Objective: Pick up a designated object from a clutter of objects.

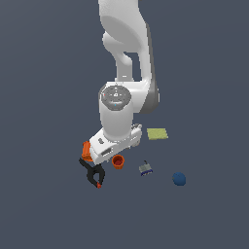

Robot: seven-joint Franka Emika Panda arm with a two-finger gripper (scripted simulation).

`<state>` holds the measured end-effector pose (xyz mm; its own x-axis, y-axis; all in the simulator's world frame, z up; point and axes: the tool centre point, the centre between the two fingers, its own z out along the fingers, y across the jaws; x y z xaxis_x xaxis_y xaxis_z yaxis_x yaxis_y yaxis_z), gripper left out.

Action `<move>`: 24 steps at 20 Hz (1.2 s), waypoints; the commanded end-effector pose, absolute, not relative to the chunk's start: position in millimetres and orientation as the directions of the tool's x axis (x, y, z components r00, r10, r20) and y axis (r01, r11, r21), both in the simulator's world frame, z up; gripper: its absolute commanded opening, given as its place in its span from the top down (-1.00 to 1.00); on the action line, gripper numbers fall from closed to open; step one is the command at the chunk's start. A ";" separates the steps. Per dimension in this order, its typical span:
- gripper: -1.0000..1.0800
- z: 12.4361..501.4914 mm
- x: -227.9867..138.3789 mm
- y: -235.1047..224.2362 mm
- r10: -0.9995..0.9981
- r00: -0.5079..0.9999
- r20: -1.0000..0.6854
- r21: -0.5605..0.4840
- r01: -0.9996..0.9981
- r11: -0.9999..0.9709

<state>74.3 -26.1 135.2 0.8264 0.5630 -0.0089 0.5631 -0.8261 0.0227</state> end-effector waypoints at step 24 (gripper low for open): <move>-0.92 49.1 75.2 -28.5 0.671 0.741 0.000 0.000 0.671 -0.741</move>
<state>75.4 -28.6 56.9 0.7418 0.6706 -0.0006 0.6706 -0.7418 -0.0001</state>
